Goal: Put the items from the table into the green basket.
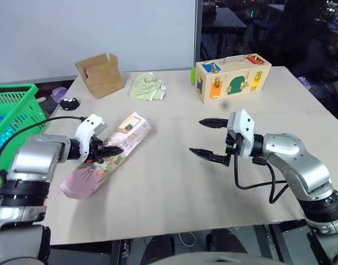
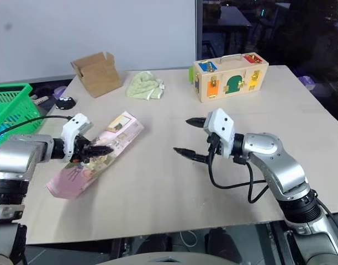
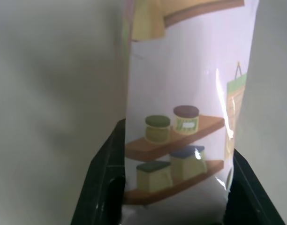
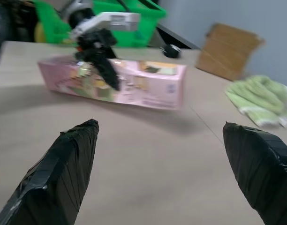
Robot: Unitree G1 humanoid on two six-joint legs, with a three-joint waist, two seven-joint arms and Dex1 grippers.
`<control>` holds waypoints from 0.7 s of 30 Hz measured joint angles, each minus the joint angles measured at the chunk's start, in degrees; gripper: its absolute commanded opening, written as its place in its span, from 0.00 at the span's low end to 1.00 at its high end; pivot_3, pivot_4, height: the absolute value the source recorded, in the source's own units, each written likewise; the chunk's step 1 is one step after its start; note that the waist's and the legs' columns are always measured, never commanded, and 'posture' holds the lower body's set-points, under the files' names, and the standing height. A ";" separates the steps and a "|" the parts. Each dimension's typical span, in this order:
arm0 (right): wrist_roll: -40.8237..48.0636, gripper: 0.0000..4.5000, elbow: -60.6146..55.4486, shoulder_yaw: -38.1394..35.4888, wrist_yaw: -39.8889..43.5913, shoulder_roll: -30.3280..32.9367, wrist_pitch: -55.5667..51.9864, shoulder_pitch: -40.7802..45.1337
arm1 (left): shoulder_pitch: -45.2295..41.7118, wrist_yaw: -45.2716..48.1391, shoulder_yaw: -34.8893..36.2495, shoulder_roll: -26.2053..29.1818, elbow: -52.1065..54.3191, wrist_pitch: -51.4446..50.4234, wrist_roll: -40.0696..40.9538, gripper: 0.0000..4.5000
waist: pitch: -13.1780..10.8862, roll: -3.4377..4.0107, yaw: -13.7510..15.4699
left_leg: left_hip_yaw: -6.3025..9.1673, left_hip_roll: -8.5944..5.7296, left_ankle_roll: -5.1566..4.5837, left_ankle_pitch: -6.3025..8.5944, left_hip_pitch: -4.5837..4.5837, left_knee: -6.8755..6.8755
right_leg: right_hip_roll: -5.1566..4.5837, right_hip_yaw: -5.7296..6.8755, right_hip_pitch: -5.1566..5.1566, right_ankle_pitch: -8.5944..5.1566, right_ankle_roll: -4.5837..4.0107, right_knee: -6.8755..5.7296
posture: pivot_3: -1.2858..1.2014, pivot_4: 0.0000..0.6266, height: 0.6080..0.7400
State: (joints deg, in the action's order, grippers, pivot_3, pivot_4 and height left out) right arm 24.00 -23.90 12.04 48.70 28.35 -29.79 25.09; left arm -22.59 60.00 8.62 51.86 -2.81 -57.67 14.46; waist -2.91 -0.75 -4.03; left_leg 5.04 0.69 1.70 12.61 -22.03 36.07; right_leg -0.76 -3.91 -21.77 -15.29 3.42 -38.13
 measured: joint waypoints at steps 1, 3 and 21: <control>-0.01 1.00 0.25 0.53 0.22 -0.71 0.03 1.08 | 0.35 -1.71 2.97 -0.92 1.86 -0.81 1.11 0.34 | 0.00 -0.02 0.20 | 0.01 0.00 0.00 0.00 0.00 0.00 | 0.00 0.01 0.00 0.00 0.00 0.00 | 0.56 0.00 1.00; 0.00 1.00 0.83 1.44 0.73 -2.64 0.38 3.11 | 0.63 -6.10 9.73 -2.94 6.42 -2.64 3.29 0.34 | 0.02 -0.07 1.08 | 0.05 0.00 0.00 0.00 0.02 0.01 | -0.01 0.05 0.02 0.01 0.00 -0.01 | 0.57 0.00 1.00; -1.02 1.00 15.20 6.21 3.30 -17.38 6.59 12.77 | 2.76 -33.23 40.65 -6.33 16.30 0.57 3.80 0.34 | 0.26 -0.54 10.41 | 0.13 -0.05 0.12 -0.05 0.12 -0.06 | -0.04 0.20 0.04 0.15 -0.30 0.03 | 0.64 0.00 1.00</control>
State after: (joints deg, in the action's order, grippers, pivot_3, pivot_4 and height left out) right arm 22.97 -8.69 18.25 52.00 10.97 -23.20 37.86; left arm -19.83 26.77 49.28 45.53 13.50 -57.10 18.26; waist -2.66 -1.29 6.38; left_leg 5.17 0.64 1.82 12.56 -21.92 36.02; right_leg -0.80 -3.71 -21.74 -15.14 3.12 -38.10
